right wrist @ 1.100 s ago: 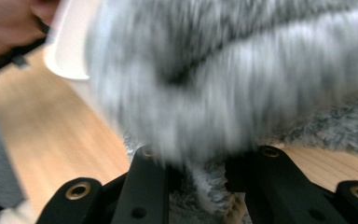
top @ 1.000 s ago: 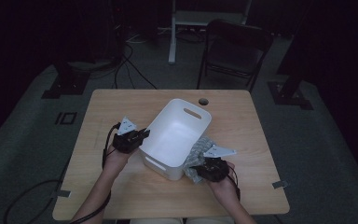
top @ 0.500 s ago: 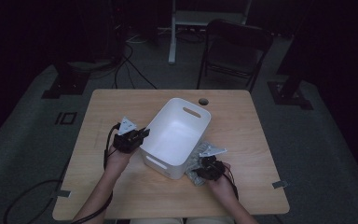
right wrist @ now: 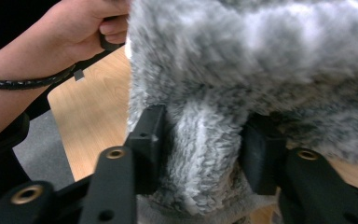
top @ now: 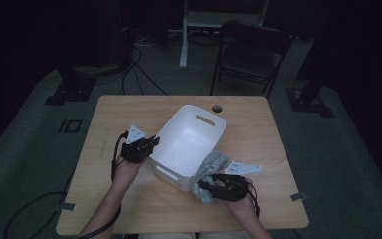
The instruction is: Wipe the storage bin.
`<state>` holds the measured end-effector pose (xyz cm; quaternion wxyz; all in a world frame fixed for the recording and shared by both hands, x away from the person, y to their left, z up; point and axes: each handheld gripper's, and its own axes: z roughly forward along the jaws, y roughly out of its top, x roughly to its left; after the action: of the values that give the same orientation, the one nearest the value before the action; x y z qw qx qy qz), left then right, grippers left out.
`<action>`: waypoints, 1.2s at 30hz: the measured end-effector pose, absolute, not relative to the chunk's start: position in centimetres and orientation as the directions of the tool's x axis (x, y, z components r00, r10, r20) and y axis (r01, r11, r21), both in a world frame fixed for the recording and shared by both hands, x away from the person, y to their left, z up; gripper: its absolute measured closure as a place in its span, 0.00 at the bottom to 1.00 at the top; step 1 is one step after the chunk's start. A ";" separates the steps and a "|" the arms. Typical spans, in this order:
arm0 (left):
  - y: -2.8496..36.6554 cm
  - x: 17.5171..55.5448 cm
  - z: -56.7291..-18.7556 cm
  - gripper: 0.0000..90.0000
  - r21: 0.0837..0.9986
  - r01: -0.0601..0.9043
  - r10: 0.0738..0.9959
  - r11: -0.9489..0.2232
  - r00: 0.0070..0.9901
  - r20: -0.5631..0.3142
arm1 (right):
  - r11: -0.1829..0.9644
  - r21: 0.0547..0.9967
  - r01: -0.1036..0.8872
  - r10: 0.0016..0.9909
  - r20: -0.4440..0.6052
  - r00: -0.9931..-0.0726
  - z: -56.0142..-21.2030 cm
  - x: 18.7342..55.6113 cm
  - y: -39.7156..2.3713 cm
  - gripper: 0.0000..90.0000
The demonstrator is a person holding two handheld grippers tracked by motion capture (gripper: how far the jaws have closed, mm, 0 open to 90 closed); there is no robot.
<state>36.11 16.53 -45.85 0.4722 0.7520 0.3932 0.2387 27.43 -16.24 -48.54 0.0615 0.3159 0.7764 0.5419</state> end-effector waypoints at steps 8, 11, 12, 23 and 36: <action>16.7 36.2 -45.9 0.93 0.896 0.372 0.815 -0.241 0.579 -0.021 | 0.199 0.887 0.416 0.565 0.244 -0.788 -48.5 27.1 -15.3 0.53; 16.6 36.1 -45.8 0.93 0.895 0.370 0.816 -0.247 0.578 -0.014 | 0.173 0.895 0.411 0.565 0.252 -0.786 -48.2 26.8 -15.7 0.67; 16.5 36.1 -45.8 0.93 0.896 0.368 0.816 -0.249 0.577 -0.010 | 0.173 0.898 0.404 0.573 0.242 -0.783 -48.0 26.6 -15.8 0.68; 16.2 36.0 -45.8 0.94 0.893 0.360 0.804 -0.269 0.595 0.002 | 0.249 0.930 0.270 0.626 0.058 -0.778 -47.7 24.2 -13.8 0.76; 16.2 36.0 -45.8 0.94 0.892 0.355 0.795 -0.281 0.607 0.009 | 0.314 0.838 0.445 0.654 0.148 -0.741 -52.1 26.2 -13.0 0.78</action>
<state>36.03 16.24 -45.78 0.4671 0.7649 0.3757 0.2356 26.16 -13.02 -52.06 0.1100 0.3423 0.8032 0.4750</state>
